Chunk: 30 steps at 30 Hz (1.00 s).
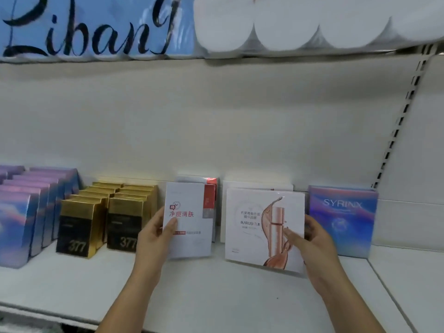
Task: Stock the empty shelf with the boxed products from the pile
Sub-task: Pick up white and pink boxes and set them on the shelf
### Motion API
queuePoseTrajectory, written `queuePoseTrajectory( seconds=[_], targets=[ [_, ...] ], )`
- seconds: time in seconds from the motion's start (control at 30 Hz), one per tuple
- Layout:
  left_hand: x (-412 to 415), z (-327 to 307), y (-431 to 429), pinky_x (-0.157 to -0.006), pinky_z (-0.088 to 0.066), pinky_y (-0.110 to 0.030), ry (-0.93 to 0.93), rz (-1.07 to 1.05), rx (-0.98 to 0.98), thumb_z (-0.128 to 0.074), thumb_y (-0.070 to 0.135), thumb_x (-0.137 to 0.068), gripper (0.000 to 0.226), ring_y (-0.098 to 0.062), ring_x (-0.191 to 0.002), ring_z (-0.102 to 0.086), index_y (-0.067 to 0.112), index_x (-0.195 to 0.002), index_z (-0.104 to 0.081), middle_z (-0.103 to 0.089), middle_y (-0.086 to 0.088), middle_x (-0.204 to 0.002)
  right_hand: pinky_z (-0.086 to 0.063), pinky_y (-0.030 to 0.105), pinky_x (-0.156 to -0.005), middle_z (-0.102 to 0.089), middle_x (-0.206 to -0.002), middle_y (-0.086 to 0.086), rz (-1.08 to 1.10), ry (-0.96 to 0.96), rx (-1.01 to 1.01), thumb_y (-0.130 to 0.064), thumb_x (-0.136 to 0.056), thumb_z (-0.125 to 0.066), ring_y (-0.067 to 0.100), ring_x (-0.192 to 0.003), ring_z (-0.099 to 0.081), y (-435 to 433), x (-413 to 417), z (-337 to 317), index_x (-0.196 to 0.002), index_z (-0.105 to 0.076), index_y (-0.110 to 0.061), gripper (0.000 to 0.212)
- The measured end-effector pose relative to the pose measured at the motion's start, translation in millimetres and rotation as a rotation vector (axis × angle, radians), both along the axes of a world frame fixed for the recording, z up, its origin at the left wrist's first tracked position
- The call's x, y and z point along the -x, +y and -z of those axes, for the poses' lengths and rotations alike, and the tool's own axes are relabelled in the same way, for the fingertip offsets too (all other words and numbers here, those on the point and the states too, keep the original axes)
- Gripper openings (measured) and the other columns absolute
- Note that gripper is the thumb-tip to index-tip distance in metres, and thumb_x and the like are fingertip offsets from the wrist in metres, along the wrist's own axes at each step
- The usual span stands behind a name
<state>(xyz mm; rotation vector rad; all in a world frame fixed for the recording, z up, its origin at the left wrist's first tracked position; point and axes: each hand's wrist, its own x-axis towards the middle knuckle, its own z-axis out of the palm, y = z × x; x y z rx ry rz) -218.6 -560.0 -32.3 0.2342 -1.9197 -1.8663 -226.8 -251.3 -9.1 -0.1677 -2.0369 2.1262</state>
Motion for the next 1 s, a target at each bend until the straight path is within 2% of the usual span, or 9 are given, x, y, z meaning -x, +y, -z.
queuePoseTrajectory(
  seconds=[0.07,0.13,0.17,0.27,0.4,0.6,0.7,0.87,1.0],
  targets=[
    [12,4,-3,-0.062,-0.061,-0.023,0.013,0.025,0.024,-0.062,0.036,-0.095,0.038,-0.016,-0.101,-0.070,0.034,-0.133,-0.059,-0.070,0.010,-0.117,-0.057,0.030,-0.079,-0.073,-0.114,-0.003,0.049,0.007,-0.069,-0.006,-0.091,-0.071,0.014,-0.099,-0.070,-9,1,-1,-0.126,-0.062,-0.019,0.039],
    [20,12,-3,-0.075,-0.064,-0.037,0.016,0.024,0.048,-0.061,0.040,-0.094,0.036,-0.016,-0.105,-0.069,0.034,-0.130,-0.059,-0.069,0.008,-0.121,-0.055,0.027,-0.076,-0.071,-0.115,-0.004,0.112,0.014,-0.135,-0.008,-0.091,-0.072,0.011,-0.100,-0.068,-15,1,2,-0.130,-0.061,-0.019,0.043],
    [21,16,-4,-0.080,-0.063,-0.039,0.011,0.009,0.055,-0.061,0.039,-0.095,0.033,-0.016,-0.107,-0.067,0.034,-0.127,-0.059,-0.068,0.007,-0.122,-0.056,0.028,-0.077,-0.071,-0.115,-0.005,0.149,0.015,-0.165,-0.008,-0.090,-0.072,0.010,-0.100,-0.067,-19,-1,4,-0.131,-0.061,-0.019,0.044],
    [28,24,-8,-0.078,-0.059,-0.030,0.011,-0.039,0.087,-0.061,0.033,-0.098,0.026,-0.017,-0.110,-0.064,0.033,-0.123,-0.057,-0.064,0.003,-0.125,-0.058,0.044,-0.092,-0.070,-0.117,-0.004,0.265,0.030,-0.205,-0.009,-0.090,-0.073,0.017,-0.105,-0.067,-33,-8,12,-0.133,-0.062,-0.019,0.045],
    [38,25,-13,-0.084,-0.060,-0.038,-0.038,-0.098,0.225,-0.063,0.037,-0.096,0.036,-0.021,-0.112,-0.063,0.026,-0.130,-0.061,-0.058,-0.001,-0.132,-0.053,0.039,-0.093,-0.066,-0.121,-0.003,0.327,0.065,-0.260,-0.011,-0.091,-0.071,0.015,-0.108,-0.062,-41,-8,8,-0.134,-0.059,-0.020,0.045],
    [36,17,-7,-0.087,-0.058,-0.040,-0.019,-0.146,0.219,-0.065,0.034,-0.096,0.034,-0.019,-0.112,-0.060,0.025,-0.129,-0.062,-0.056,-0.001,-0.133,-0.055,0.043,-0.094,-0.062,-0.131,0.005,0.317,0.047,-0.373,-0.018,-0.093,-0.070,0.024,-0.117,-0.062,-44,1,4,-0.137,-0.057,-0.019,0.046],
    [37,13,-4,-0.082,-0.058,-0.036,-0.011,-0.162,0.227,-0.066,0.033,-0.095,0.034,-0.018,-0.111,-0.059,0.026,-0.128,-0.062,-0.056,0.001,-0.133,-0.055,0.040,-0.093,-0.062,-0.129,0.005,0.327,0.051,-0.404,-0.021,-0.093,-0.070,0.021,-0.115,-0.061,-44,2,6,-0.137,-0.058,-0.020,0.045],
    [43,12,0,-0.070,-0.048,-0.016,-0.006,-0.180,0.230,-0.066,0.028,-0.096,0.035,-0.013,-0.107,-0.054,0.022,-0.131,-0.062,-0.055,0.002,-0.133,-0.056,0.043,-0.094,-0.060,-0.127,0.004,0.341,0.036,-0.466,-0.024,-0.093,-0.070,0.024,-0.118,-0.061,-43,6,7,-0.135,-0.058,-0.021,0.044],
    [48,15,-3,-0.070,-0.051,-0.019,-0.001,-0.174,0.227,-0.066,0.030,-0.095,0.037,-0.016,-0.108,-0.059,0.022,-0.131,-0.062,-0.057,0.000,-0.134,-0.055,0.045,-0.096,-0.055,-0.129,0.006,0.348,0.016,-0.496,-0.022,-0.093,-0.069,0.027,-0.119,-0.059,-42,10,4,-0.135,-0.057,-0.018,0.044]
  ],
)
